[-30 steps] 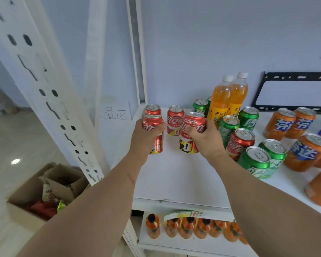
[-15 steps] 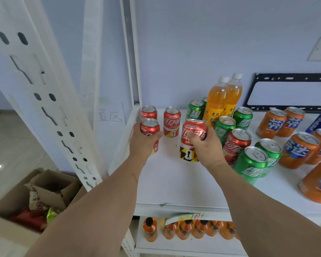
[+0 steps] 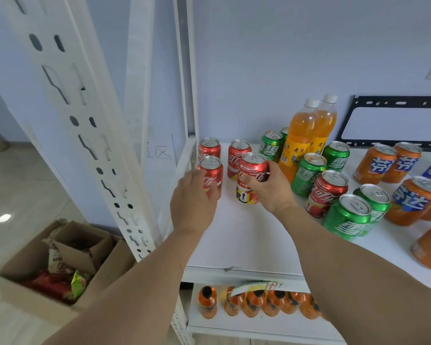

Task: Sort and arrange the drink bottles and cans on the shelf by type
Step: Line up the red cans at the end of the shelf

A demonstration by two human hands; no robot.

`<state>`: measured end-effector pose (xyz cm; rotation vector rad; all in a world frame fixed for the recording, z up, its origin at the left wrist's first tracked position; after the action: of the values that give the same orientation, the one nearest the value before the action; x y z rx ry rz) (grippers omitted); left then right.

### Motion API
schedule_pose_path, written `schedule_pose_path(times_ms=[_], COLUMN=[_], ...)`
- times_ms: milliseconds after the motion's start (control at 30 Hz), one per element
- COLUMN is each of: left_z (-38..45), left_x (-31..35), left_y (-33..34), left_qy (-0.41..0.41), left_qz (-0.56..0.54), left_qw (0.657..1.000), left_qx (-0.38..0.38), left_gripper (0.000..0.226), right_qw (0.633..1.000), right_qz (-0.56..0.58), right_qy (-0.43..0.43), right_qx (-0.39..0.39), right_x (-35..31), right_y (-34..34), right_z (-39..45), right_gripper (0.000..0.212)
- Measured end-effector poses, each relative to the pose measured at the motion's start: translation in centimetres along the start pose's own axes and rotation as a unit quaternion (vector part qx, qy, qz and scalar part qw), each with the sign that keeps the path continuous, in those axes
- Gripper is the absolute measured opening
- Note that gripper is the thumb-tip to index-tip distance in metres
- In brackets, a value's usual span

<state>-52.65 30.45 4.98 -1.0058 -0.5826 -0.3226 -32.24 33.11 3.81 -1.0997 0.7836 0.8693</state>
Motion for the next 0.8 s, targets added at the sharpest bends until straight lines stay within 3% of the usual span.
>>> schedule_pose_path(times_ms=[67,133,600,700,800], left_z=[-1.5,-2.3,-2.1,-2.2,-2.9], left_x=[1.0,1.0,0.7,2.1,4.1], left_y=[0.2,0.6,2.0,2.0,2.3], left_qy=[0.122,0.165,0.144,0.175,0.221], left_qz=[0.056,0.074,0.073,0.079,0.091], left_qw=[0.990,0.983,0.987,0.981,0.971], left_qx=[0.030,0.033,0.001,-0.002,-0.022], left_gripper=[0.021,0.015,0.010,0.013,0.024], right_qw=[1.000,1.000,0.999,0.980,0.895], right_qz=[-0.010,-0.016,-0.003,-0.146,-0.397], right_qy=[-0.005,-0.002,0.029,0.058,0.014], right_qx=[-0.009,-0.015,-0.040,-0.123,-0.200], right_x=[0.0,0.2,1.5,1.6,0.7], right_y=[0.6,1.2,2.8,2.6,0.9], right_z=[0.4,0.6,0.5,-0.6,-1.8], right_gripper=[0.069,0.071,0.071,0.073,0.057])
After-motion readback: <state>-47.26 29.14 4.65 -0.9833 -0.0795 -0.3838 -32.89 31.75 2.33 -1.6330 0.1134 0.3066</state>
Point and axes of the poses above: each hand's wrist, its own z-axis towards the middle knuckle, its own y-axis out of the palm, x = y × z, the point moved 9 cm from there along z, towards the middle knuckle, and after that the axes turned 12 degrees about -y, right-handed, at the moved point
